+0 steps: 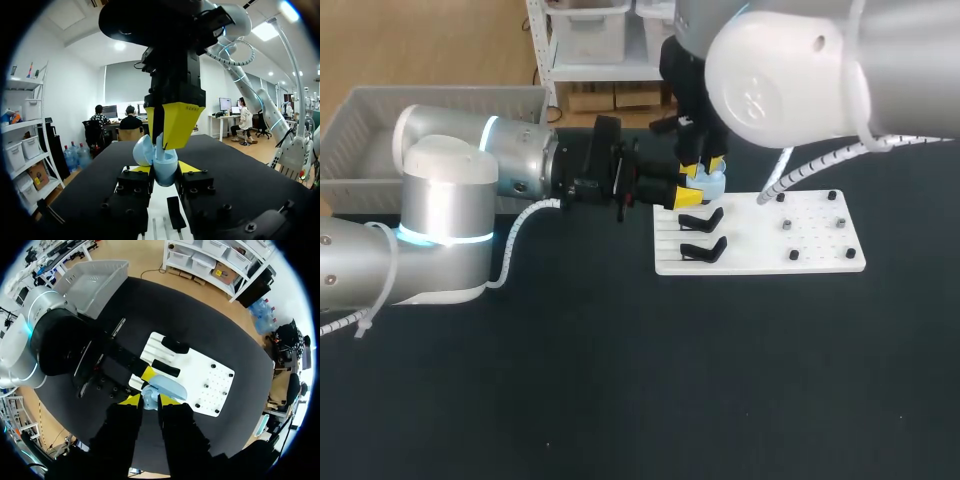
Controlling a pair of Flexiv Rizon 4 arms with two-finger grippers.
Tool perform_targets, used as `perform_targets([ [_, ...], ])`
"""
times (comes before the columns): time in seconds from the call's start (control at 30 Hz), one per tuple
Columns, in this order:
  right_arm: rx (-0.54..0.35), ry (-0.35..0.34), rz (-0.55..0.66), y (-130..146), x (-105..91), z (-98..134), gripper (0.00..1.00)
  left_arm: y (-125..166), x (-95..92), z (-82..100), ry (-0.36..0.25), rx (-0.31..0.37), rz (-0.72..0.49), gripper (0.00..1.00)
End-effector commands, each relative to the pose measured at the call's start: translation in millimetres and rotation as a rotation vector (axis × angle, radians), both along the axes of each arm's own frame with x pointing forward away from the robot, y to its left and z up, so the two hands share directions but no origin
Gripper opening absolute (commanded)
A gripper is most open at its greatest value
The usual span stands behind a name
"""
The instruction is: Pick up each earbud case from the left stands, insert the matching earbuds, close the lid, and place the case in the box.
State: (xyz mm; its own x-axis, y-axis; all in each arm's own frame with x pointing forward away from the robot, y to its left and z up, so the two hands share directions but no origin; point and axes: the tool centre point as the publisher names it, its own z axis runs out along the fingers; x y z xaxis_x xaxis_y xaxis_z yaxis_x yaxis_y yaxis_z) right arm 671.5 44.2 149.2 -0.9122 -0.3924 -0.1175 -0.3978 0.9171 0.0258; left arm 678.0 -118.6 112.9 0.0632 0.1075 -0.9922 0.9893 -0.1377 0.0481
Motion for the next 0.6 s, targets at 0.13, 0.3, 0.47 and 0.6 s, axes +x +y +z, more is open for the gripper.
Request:
perform_targets([
  [0.13,0.000,0.007,0.009,0,0.9,0,0.58,0,0.6,-0.2,0.000,0.001,-0.001,0.00],
  [0.3,0.025,0.000,0.019,-3,-7.0,12,1.00,0,0.6,-0.2,0.000,0.001,-0.001,0.00],
  [0.47,0.073,-0.037,0.002,-11,-13.6,32,1.00,0,0.6,-0.2,0.000,0.001,-0.001,0.00],
  [0.6,0.050,-0.126,-0.137,-19,1.2,42,1.00,0,0.6,-0.2,0.000,0.001,-0.001,0.00],
])
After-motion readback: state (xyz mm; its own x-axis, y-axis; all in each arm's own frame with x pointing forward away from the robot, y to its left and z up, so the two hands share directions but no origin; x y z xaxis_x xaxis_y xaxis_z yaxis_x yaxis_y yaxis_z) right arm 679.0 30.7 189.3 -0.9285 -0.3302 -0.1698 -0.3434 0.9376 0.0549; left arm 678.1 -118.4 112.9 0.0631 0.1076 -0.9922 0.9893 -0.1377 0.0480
